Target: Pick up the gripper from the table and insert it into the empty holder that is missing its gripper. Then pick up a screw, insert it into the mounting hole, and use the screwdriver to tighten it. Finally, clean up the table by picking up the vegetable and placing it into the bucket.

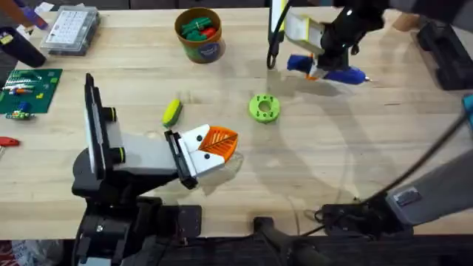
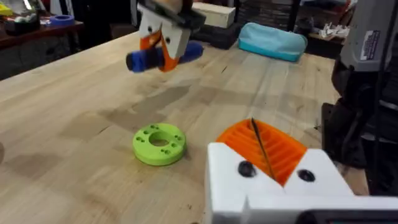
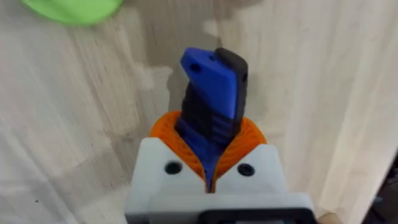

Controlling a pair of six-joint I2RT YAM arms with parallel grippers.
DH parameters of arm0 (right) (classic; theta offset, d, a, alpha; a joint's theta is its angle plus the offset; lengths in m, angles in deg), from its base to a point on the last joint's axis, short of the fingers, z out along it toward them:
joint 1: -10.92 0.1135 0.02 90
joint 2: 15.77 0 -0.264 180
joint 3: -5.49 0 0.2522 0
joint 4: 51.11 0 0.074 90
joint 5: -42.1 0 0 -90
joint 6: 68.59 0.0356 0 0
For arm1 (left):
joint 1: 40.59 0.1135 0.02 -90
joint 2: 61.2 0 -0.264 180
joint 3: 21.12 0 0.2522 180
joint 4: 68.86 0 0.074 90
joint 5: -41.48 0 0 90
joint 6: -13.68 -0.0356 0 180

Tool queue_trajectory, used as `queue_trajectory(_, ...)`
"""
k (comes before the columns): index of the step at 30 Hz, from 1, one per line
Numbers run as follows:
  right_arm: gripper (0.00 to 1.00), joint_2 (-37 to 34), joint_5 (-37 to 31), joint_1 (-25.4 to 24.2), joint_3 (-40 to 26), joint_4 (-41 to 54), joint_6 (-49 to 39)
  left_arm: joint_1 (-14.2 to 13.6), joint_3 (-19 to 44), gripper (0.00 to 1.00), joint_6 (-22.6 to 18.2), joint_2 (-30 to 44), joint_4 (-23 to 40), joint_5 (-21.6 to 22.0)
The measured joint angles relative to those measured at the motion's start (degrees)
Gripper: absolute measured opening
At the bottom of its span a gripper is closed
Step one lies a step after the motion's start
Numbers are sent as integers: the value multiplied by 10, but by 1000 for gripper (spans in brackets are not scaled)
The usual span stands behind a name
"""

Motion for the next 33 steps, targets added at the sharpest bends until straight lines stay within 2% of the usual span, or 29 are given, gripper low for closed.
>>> queue_trajectory(8,23,-93,-19,-13,0,-26,-27,0,0,4,-2,0,0,0)
queue_trajectory(15,23,-110,-22,-9,0,-36,-36,0,0,4,-2,0,0,0)
queue_trajectory(18,90,-110,-22,-9,0,-36,-37,0,0,4,-2,0,0,0)
queue_trajectory(21,337,-107,-25,-9,0,-34,-38,0,0,4,-2,0,0,0)
queue_trajectory(22,419,-107,-26,-9,0,-34,-39,0,0,64,-5,0,0,0)
queue_trajectory(23,561,-106,-27,-9,0,-37,-40,0,0,145,-6,0,0,0)
queue_trajectory(25,854,-106,-29,-9,0,-38,-39,0,0,454,-6,0,0,0)
queue_trajectory(26,947,-106,-30,-9,0,-38,-41,0,0,612,-6,0,0,0)
queue_trajectory(28,992,-106,-31,-9,0,-32,-33,0,0,913,-5,0,0,0)
queue_trajectory(29,994,-106,-32,-9,0,-24,-25,0,0,967,-5,0,0,0)
queue_trajectory(33,995,-106,-31,-9,0,15,26,0,0,986,-6,0,0,0)
